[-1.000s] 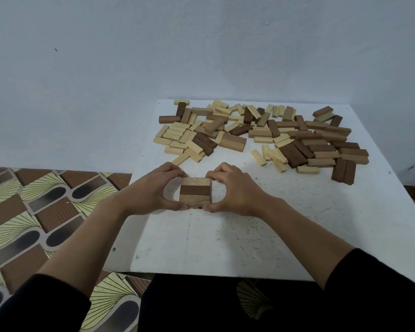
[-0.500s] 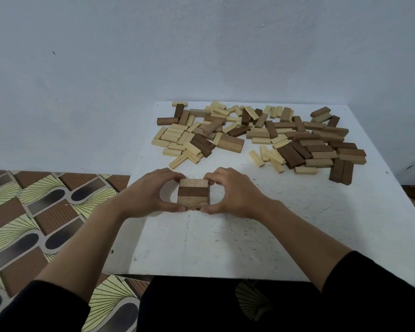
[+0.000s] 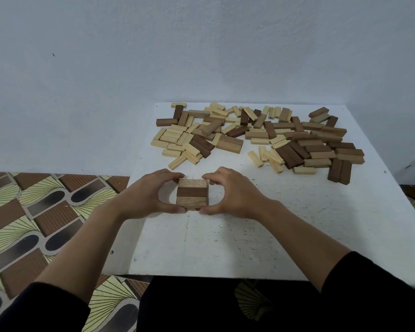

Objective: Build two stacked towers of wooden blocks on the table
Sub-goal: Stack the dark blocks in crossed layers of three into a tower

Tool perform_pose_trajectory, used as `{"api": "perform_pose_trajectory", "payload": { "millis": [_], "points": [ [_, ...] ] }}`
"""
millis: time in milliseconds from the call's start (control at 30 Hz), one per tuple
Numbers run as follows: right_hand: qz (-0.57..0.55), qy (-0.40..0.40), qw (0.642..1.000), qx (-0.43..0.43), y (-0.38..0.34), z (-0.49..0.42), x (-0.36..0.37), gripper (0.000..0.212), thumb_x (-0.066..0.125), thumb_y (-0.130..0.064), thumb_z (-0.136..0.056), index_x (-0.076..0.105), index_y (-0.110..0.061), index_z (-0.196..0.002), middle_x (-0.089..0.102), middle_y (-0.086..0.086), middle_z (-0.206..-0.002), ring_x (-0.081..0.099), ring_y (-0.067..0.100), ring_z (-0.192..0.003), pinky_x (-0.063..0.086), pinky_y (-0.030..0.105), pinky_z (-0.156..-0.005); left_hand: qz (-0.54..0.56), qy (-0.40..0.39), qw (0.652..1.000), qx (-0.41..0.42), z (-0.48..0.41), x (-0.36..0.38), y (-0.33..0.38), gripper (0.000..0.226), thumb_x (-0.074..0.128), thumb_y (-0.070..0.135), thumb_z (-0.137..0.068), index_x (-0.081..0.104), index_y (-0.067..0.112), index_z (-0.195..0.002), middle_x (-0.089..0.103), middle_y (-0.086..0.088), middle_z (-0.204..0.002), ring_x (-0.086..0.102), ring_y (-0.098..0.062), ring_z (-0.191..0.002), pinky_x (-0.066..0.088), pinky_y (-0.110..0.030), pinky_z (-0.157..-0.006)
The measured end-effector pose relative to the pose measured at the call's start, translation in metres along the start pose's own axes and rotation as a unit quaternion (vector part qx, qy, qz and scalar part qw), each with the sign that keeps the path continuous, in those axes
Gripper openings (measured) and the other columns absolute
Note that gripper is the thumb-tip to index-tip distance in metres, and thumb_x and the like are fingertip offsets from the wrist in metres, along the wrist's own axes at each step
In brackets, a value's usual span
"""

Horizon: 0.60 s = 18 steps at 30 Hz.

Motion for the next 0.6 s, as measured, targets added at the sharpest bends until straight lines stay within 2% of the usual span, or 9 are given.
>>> {"api": "perform_pose_trajectory", "payload": {
  "millis": [67,133,200,300,400,467,533,600],
  "points": [
    [-0.004,0.003,1.000,0.000,0.001,0.002,-0.001,0.097,0.083,-0.065,-0.066,0.045,-0.030,-0.148,0.058,-0.007,-0.125,0.051,0.010,-0.115,0.048,0.047,-0.098,0.005,-0.001,1.000,-0.008,0.001,0.000,-0.002,0.101,0.068,0.084,-0.066,0.042,0.032,-0.149,0.054,0.015,-0.135,0.047,0.002,-0.116,0.040,-0.020,-0.099],
    [-0.014,0.007,1.000,0.001,0.001,0.004,-0.001,0.098,0.082,-0.067,-0.066,0.043,-0.031,-0.149,0.058,-0.008,-0.125,0.052,0.009,-0.114,0.048,0.047,-0.098,0.014,0.000,1.000,-0.014,0.003,-0.001,-0.004,0.109,0.061,0.092,-0.059,0.041,0.035,-0.149,0.053,0.018,-0.133,0.046,0.008,-0.115,0.041,-0.022,-0.099],
    [-0.036,0.017,0.999,0.001,0.002,0.006,-0.003,0.096,0.080,-0.069,-0.067,0.045,-0.032,-0.148,0.057,-0.010,-0.122,0.053,0.005,-0.110,0.049,0.044,-0.097,0.028,0.004,0.999,-0.018,0.004,-0.003,-0.002,0.104,0.062,0.091,-0.060,0.045,0.036,-0.146,0.053,0.021,-0.131,0.045,0.011,-0.116,0.041,-0.022,-0.099],
    [-0.084,0.028,0.996,0.010,0.006,0.009,-0.006,0.087,0.075,-0.072,-0.070,0.051,-0.032,-0.143,0.057,-0.013,-0.117,0.053,0.000,-0.103,0.051,0.034,-0.092,0.075,0.027,0.996,-0.033,0.007,-0.007,0.002,0.085,0.065,0.084,-0.066,0.050,0.043,-0.139,0.056,0.024,-0.128,0.049,0.010,-0.117,0.043,-0.019,-0.097],
    [-0.125,0.075,0.989,0.023,0.013,0.010,-0.014,0.061,0.069,-0.065,-0.081,0.062,-0.030,-0.130,0.060,-0.013,-0.105,0.057,0.002,-0.095,0.050,0.023,-0.081,0.122,0.062,0.990,-0.039,0.007,-0.015,0.007,0.078,0.055,0.090,-0.069,0.055,0.044,-0.133,0.059,0.022,-0.124,0.052,0.009,-0.117,0.046,-0.019,-0.094],
    [-0.147,0.133,0.980,0.031,0.020,0.010,-0.025,0.037,0.066,-0.051,-0.091,0.069,-0.024,-0.117,0.065,-0.011,-0.099,0.060,0.004,-0.090,0.048,0.018,-0.075,0.126,0.109,0.985,-0.040,0.005,-0.022,0.011,0.062,0.055,0.079,-0.081,0.062,0.039,-0.127,0.062,0.021,-0.120,0.056,0.006,-0.114,0.049,-0.023,-0.092],
    [-0.154,0.187,0.970,0.031,0.024,0.011,-0.036,0.022,0.064,-0.036,-0.096,0.072,-0.019,-0.108,0.068,-0.007,-0.094,0.062,0.005,-0.086,0.047,0.016,-0.072,0.115,0.181,0.976,-0.039,0.004,-0.032,0.016,0.034,0.060,0.055,-0.093,0.068,0.032,-0.117,0.065,0.020,-0.112,0.060,0.002,-0.106,0.052,-0.025,-0.087],
    [-0.155,0.228,0.961,0.026,0.025,0.012,-0.044,0.014,0.062,-0.026,-0.097,0.073,-0.018,-0.102,0.068,-0.007,-0.091,0.061,0.005,-0.084,0.047,0.016,-0.070,0.096,0.234,0.967,-0.036,0.002,-0.037,0.021,0.012,0.062,0.033,-0.098,0.070,0.030,-0.107,0.066,0.020,-0.104,0.062,0.000,-0.099,0.049,-0.018,-0.080]
  ]
}}
Point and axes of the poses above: each hand's wrist, its own z-axis away from the middle knuckle, its own x-axis out of the palm, y = z × x, the point moved 10 cm from there along -z, towards the middle knuckle
